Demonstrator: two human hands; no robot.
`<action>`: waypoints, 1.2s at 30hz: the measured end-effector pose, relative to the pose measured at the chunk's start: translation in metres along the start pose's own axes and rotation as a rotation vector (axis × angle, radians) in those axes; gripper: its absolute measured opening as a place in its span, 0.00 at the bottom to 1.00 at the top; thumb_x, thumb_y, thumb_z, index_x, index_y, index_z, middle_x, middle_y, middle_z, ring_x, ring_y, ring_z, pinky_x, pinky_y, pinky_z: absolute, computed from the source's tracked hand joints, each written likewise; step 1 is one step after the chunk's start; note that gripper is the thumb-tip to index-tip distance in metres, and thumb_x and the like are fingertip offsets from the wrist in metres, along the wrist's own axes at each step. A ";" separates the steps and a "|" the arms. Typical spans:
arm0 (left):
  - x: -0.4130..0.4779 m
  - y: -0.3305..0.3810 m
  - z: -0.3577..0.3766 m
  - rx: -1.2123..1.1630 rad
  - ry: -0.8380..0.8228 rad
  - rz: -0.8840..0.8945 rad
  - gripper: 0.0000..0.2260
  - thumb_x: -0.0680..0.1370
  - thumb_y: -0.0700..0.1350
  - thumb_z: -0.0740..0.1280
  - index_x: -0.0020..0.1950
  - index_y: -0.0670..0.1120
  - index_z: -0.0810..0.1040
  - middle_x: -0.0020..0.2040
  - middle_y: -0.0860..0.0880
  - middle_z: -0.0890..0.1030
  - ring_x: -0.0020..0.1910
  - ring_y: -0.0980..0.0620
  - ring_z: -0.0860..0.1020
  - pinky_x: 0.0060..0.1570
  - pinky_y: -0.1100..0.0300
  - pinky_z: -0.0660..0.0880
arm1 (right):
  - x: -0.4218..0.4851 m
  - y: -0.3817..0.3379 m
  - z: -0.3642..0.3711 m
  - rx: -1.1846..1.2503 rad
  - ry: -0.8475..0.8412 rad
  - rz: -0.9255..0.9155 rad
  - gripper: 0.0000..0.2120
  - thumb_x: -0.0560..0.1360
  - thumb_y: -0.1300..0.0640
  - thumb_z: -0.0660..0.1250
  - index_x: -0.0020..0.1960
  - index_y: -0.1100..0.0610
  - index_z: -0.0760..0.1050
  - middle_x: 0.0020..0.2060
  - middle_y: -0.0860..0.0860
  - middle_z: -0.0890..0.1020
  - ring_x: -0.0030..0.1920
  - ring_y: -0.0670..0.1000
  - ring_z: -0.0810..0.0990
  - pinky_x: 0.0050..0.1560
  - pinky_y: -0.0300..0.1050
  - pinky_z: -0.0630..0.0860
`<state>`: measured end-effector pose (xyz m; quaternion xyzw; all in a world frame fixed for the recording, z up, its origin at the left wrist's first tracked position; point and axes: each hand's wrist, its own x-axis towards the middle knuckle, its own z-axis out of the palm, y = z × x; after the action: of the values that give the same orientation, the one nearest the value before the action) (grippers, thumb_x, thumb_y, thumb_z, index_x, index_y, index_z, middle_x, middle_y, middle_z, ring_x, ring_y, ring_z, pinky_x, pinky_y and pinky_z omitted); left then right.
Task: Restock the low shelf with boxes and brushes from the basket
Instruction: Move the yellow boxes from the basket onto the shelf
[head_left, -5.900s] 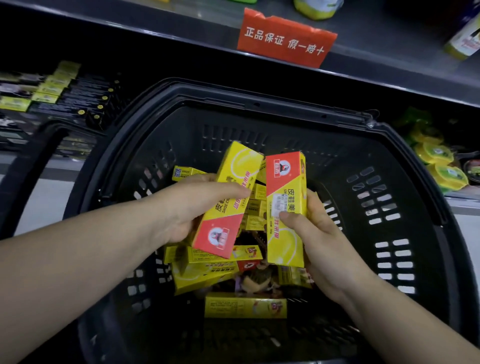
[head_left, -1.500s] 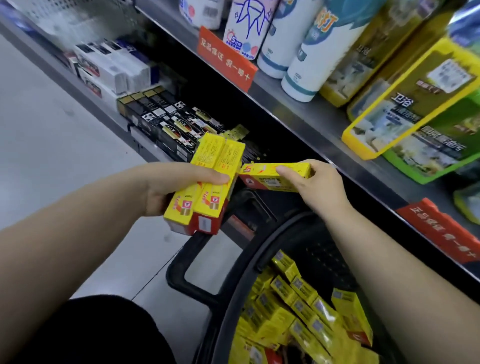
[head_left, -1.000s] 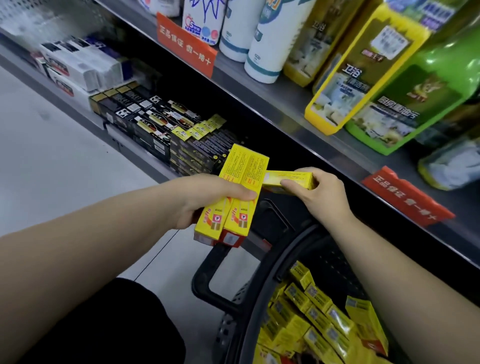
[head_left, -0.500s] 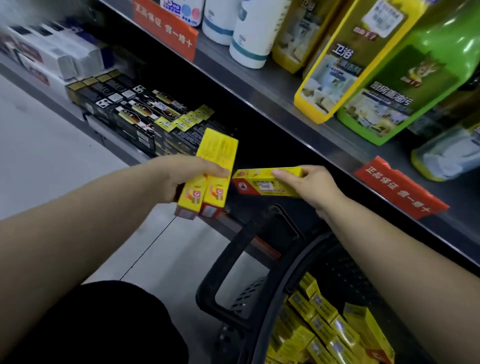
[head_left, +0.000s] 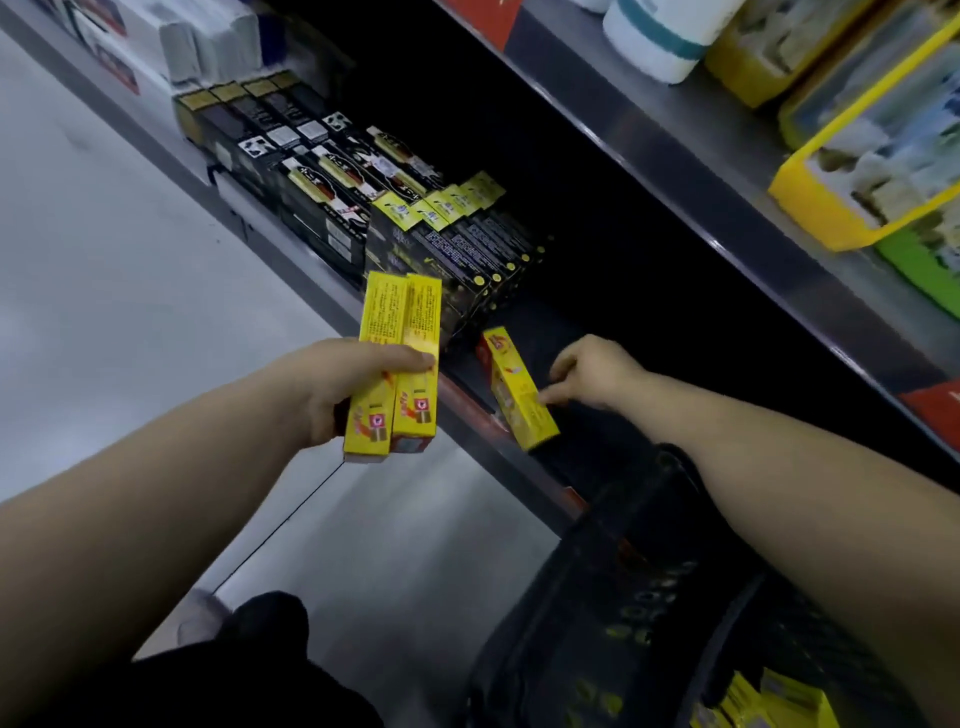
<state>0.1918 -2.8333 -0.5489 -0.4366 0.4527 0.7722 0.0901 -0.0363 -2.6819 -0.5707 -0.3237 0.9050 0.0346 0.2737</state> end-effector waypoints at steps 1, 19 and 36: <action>0.000 -0.002 0.000 -0.033 -0.009 -0.007 0.09 0.72 0.45 0.71 0.50 0.45 0.76 0.32 0.46 0.82 0.27 0.49 0.81 0.24 0.57 0.76 | 0.001 -0.004 0.002 -0.074 0.016 -0.037 0.16 0.64 0.48 0.77 0.47 0.56 0.82 0.46 0.52 0.84 0.47 0.50 0.81 0.45 0.42 0.75; 0.006 -0.008 -0.003 -0.190 -0.040 -0.023 0.09 0.73 0.43 0.70 0.51 0.44 0.75 0.31 0.46 0.82 0.27 0.48 0.81 0.24 0.56 0.77 | 0.007 -0.032 0.028 -0.248 -0.095 -0.142 0.35 0.69 0.51 0.74 0.70 0.49 0.60 0.57 0.55 0.78 0.53 0.56 0.77 0.47 0.47 0.76; -0.007 -0.009 0.011 -0.051 -0.445 0.035 0.11 0.66 0.45 0.69 0.46 0.44 0.79 0.39 0.45 0.85 0.36 0.49 0.84 0.32 0.60 0.79 | -0.054 -0.083 -0.024 0.881 -0.554 -0.215 0.29 0.63 0.48 0.70 0.62 0.52 0.69 0.53 0.58 0.83 0.49 0.58 0.84 0.50 0.51 0.81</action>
<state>0.1944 -2.8179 -0.5470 -0.2496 0.4095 0.8622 0.1633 0.0373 -2.7222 -0.5129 -0.2476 0.6894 -0.2926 0.6146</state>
